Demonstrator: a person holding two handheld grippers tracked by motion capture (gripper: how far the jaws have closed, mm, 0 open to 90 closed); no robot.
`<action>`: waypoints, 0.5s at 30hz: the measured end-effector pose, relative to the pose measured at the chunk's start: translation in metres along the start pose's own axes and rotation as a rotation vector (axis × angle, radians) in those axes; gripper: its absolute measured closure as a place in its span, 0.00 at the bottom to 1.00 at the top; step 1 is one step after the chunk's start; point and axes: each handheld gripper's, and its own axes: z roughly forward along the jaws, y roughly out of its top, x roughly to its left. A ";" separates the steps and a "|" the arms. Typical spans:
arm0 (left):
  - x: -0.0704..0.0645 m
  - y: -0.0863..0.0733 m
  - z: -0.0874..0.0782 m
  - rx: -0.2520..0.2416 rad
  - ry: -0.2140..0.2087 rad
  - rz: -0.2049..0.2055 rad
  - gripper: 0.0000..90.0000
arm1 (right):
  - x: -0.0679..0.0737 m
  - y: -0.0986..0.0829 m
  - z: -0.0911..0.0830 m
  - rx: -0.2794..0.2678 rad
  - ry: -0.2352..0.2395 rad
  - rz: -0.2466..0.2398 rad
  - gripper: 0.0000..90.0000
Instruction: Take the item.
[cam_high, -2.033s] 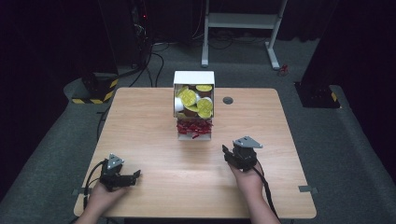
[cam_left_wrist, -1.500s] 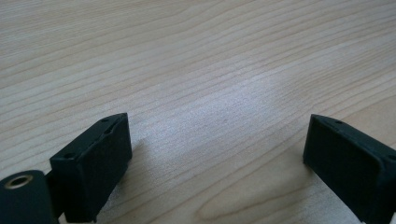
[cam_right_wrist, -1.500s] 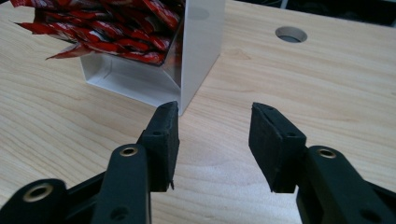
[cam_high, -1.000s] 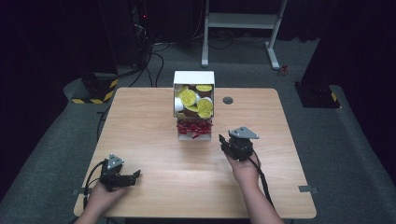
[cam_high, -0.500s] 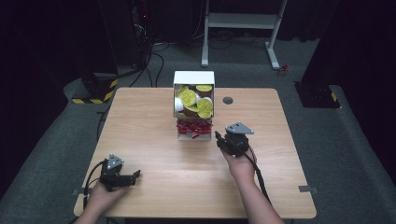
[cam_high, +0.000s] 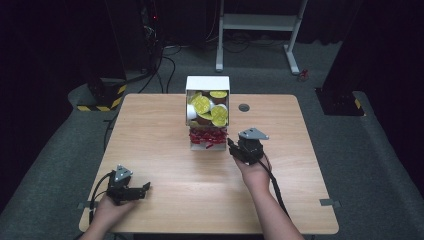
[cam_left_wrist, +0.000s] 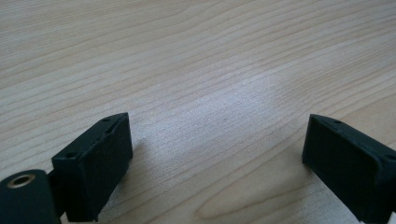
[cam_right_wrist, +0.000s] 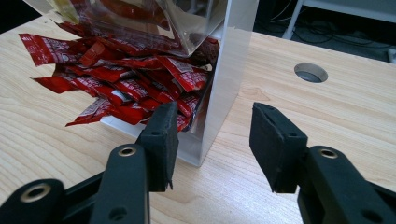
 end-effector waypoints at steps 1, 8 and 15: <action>0.000 0.000 0.000 0.000 0.000 0.000 0.10 | 0.000 0.001 0.001 0.002 0.001 -0.003 0.56; 0.000 0.000 0.000 0.000 0.000 0.000 0.10 | 0.002 0.006 0.004 0.002 0.032 -0.003 0.59; 0.000 0.000 0.000 -0.001 0.001 0.000 0.10 | 0.007 0.008 0.012 0.007 0.022 -0.017 0.60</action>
